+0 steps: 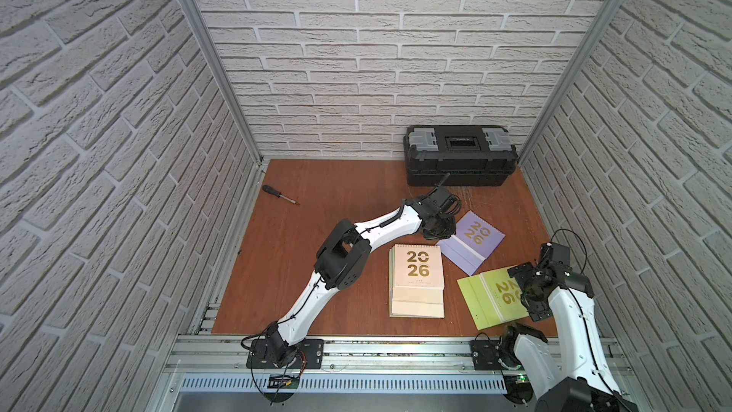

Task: Stack the calendars
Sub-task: Pick up the calendar at the center of the board.

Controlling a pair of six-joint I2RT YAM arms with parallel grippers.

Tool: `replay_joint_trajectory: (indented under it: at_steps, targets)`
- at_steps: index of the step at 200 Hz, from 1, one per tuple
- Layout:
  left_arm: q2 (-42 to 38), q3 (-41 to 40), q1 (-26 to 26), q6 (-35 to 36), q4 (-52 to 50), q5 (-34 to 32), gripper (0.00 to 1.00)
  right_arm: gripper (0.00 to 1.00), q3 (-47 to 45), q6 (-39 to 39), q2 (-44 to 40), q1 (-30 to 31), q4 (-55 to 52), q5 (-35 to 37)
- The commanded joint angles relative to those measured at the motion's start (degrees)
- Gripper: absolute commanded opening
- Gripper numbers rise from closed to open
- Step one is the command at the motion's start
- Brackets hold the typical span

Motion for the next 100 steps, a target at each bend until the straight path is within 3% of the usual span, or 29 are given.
replay_joint_trajectory:
  at_steps: [1,48,100]
  targets:
    - [2.6,4.4,-0.9,0.0,-0.7,1.8,0.0,0.99,-0.8,-2.8,-1.2,-2.5,0.5,-3.0]
    - [7.0,9.6,-2.0,-1.4,0.8,2.6,0.0,0.99,-4.7,-3.9,-2.1,-5.1,2.5,-4.4]
    - [8.9,10.2,-3.3,-2.8,3.7,3.2,0.0,0.99,-7.3,-5.3,-3.3,-7.0,2.8,-5.3]
